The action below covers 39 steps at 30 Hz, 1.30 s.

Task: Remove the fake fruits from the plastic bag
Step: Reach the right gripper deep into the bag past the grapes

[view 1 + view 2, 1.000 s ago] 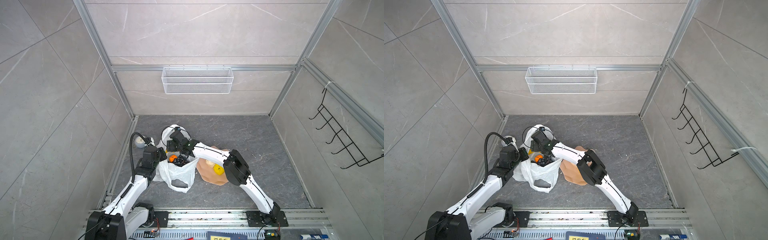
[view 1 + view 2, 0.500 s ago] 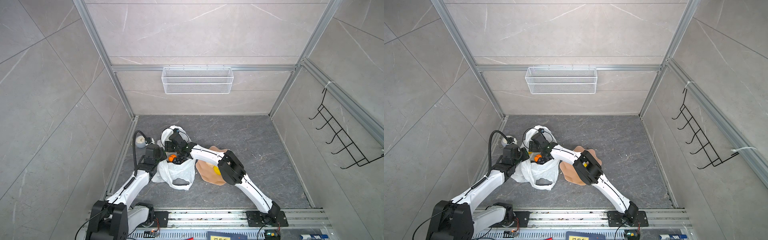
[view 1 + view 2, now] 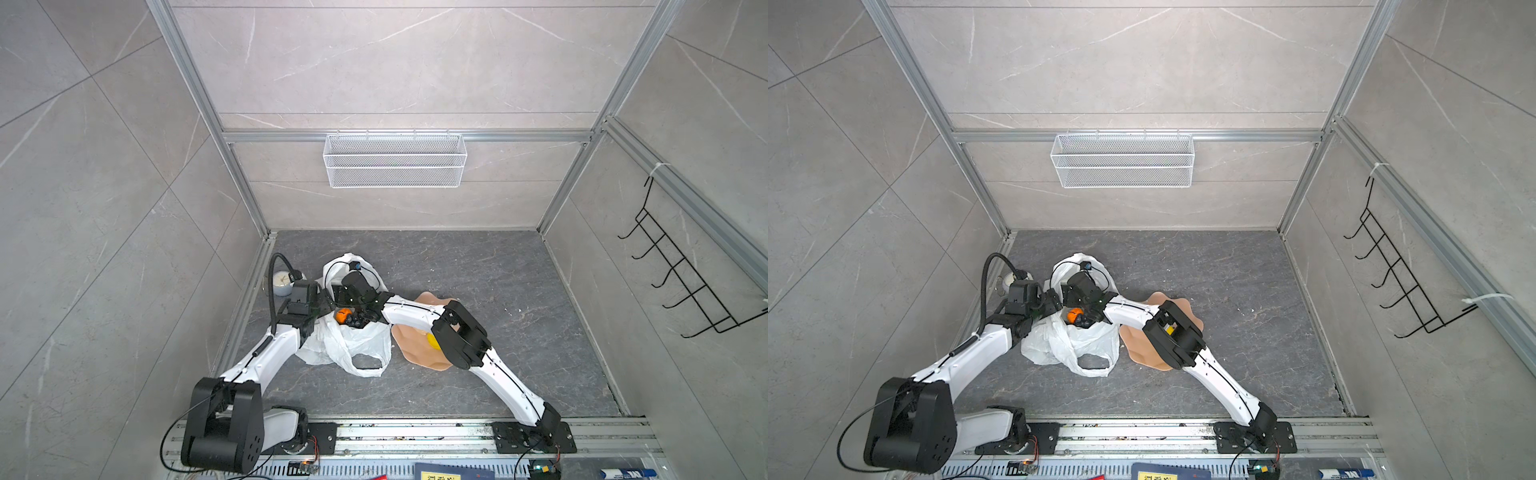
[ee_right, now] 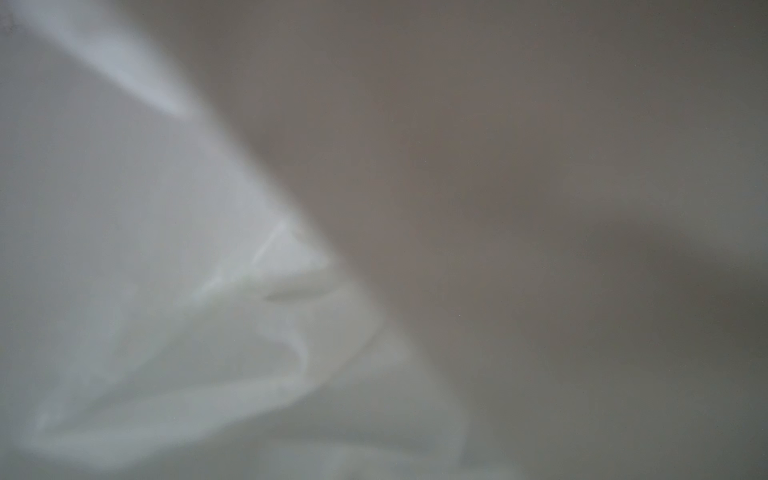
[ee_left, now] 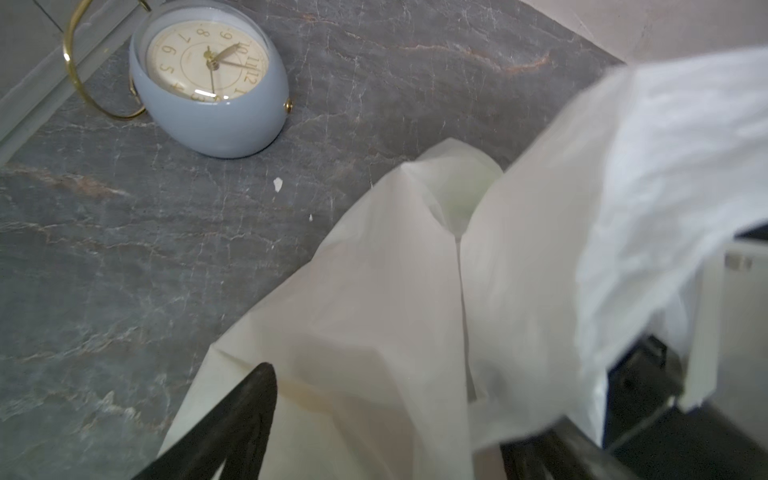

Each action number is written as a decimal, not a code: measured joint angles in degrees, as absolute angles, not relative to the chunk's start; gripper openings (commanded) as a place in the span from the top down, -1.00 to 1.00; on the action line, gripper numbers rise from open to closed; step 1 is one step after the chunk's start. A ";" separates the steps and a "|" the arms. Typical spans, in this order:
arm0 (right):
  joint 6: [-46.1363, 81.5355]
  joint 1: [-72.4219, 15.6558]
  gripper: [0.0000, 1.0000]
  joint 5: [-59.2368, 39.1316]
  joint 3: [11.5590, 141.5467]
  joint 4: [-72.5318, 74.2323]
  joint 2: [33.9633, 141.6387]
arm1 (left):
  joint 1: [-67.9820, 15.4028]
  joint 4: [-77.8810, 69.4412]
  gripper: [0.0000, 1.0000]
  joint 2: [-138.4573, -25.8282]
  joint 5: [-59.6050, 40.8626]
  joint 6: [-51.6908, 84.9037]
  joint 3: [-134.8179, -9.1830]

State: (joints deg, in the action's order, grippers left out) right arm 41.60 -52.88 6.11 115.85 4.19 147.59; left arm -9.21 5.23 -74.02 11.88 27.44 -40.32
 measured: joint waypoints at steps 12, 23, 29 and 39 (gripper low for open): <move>42.52 -52.66 -0.67 6.87 106.02 9.76 141.08 | -5.23 10.24 -0.50 -89.52 9.89 27.92 -52.66; 43.97 -52.56 -0.65 7.90 100.66 13.08 138.76 | -4.05 4.62 1.00 -92.33 -2.02 28.47 -52.40; 44.23 -52.25 -0.63 8.38 94.39 15.53 134.98 | -4.89 -3.16 1.00 -79.88 -5.08 28.03 -41.63; 43.86 -52.38 -0.65 8.73 78.24 28.38 125.12 | -14.79 -12.82 1.00 -58.63 -1.91 21.96 -30.44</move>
